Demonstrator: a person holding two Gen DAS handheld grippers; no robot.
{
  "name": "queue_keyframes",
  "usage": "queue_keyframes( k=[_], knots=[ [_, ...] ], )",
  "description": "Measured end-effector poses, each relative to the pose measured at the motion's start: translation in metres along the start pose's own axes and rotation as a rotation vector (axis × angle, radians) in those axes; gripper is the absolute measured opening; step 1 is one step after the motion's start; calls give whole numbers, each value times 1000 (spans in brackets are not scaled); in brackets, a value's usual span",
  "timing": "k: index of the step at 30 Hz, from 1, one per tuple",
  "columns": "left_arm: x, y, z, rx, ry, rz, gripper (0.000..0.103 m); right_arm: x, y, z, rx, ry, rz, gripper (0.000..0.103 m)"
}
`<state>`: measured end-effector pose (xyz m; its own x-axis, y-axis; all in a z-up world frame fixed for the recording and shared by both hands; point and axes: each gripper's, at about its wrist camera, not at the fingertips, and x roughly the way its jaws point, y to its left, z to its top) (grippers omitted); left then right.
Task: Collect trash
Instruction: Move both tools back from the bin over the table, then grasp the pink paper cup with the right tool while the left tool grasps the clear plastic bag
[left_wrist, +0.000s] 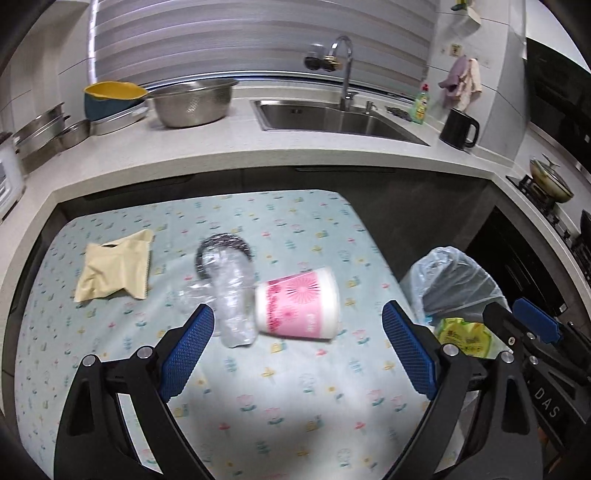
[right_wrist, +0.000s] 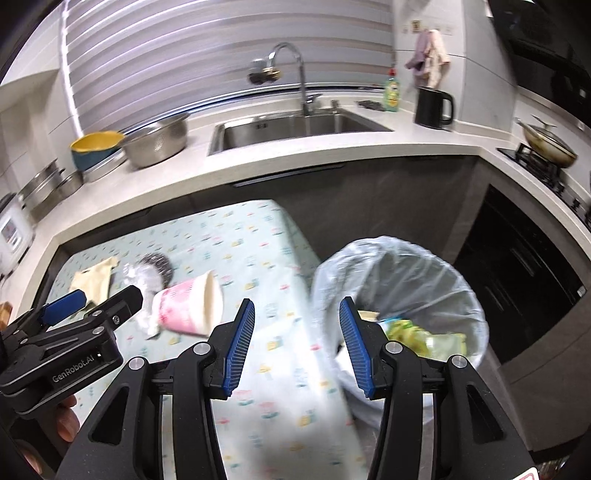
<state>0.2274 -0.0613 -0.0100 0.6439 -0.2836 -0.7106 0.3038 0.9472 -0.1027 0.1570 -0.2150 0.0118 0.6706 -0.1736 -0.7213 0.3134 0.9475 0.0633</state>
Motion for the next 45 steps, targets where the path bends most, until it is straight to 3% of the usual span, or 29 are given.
queue_keyframes(
  k=[15,27,33,39,45],
  knots=[
    [15,89,-16,-113,55,120,88,54,61,-17,-50,108,77,47],
    [45,125,-28,-178,111,137,88,97,90,-17,-61,153,135,47],
    [57,123,-25,-191,128,78,89,113,92,-15,-43,165,159,47],
    [82,97,-12,-152,150,31,90,127,95,-16,-50,174,180,47],
    [112,86,-1,-150,182,18,89,137,100,-20,-76,175,214,47]
  ],
)
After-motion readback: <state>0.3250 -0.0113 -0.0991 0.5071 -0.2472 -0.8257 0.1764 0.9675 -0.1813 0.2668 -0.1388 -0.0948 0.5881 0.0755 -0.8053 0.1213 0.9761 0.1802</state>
